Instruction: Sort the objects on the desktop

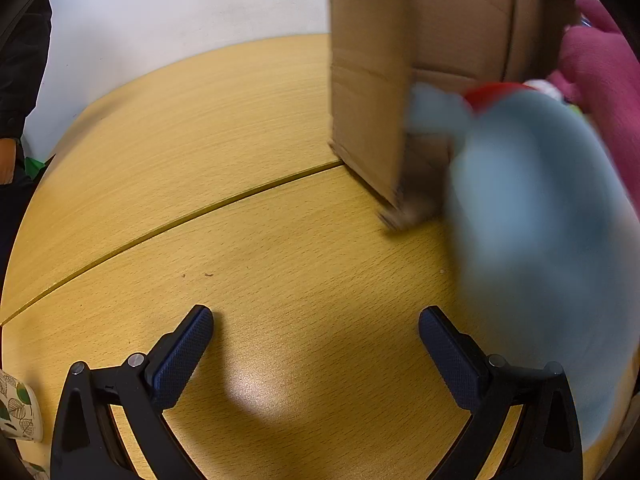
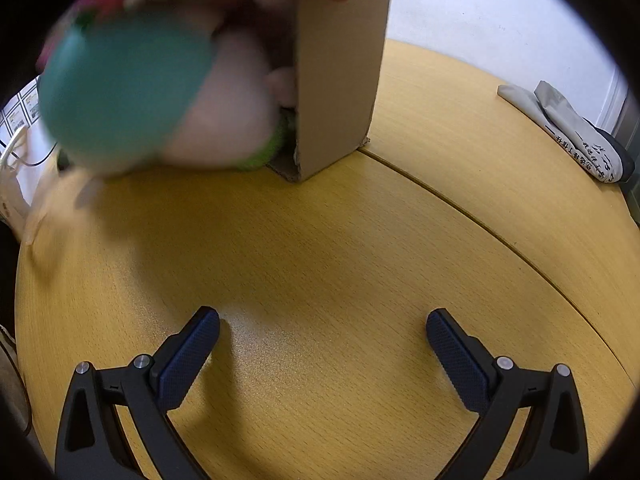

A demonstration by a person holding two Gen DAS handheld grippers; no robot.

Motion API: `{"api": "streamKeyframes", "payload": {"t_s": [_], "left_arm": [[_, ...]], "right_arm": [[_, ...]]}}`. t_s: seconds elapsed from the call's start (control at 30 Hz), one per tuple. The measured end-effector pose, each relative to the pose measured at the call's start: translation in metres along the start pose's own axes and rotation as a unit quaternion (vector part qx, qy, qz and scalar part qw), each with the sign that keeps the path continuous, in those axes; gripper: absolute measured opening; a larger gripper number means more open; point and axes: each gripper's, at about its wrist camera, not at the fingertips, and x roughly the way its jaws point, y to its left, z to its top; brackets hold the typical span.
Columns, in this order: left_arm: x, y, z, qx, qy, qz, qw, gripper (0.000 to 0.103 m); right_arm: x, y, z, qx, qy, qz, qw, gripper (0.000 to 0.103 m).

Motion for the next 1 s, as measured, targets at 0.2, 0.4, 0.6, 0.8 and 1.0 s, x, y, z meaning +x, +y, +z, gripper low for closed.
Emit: {"api": "streamKeyframes", "payload": {"t_s": [0.2,0.4,0.6,0.8,1.0], "left_arm": [[-0.011,-0.019,-0.015,0.002,0.000,0.000,1.0000,0.103],[-0.023,-0.042,-0.033,0.002,0.000,0.000,1.0000,0.103],[-0.054,-0.012,-0.011,0.001,-0.001,-0.002,1.0000,0.103],[-0.066,0.008,0.002,0.000,-0.001,-0.003,1.0000,0.103],[-0.068,0.011,0.000,-0.001,0.000,-0.003,1.0000,0.103]], "right_arm": [[0.000,0.001,0.000,0.000,0.000,0.000,1.000,0.103],[-0.001,0.001,0.001,0.000,0.000,0.000,1.000,0.103],[-0.002,0.000,0.001,-0.001,0.000,0.000,1.000,0.103],[-0.003,0.002,0.003,0.001,0.000,0.000,1.000,0.103],[-0.005,0.004,0.002,0.001,0.000,-0.001,1.000,0.103]]}}
